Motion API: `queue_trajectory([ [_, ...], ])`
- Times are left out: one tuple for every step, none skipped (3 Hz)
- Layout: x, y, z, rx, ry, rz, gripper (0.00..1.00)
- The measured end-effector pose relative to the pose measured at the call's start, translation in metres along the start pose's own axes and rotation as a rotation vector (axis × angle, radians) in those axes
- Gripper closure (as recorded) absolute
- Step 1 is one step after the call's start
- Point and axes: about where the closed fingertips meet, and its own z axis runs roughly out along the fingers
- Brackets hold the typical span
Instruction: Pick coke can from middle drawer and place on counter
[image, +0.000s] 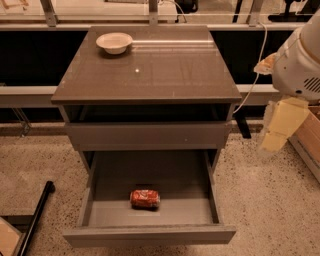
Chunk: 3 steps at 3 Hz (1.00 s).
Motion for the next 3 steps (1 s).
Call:
queue_trajectory([
  [-0.012, -0.002, 0.032, 0.015, -0.056, -0.046, 0.0],
  [-0.024, -0.011, 0.07, -0.023, -0.12, -0.073, 0.0],
  [-0.025, -0.012, 0.078, -0.034, -0.126, -0.074, 0.0],
])
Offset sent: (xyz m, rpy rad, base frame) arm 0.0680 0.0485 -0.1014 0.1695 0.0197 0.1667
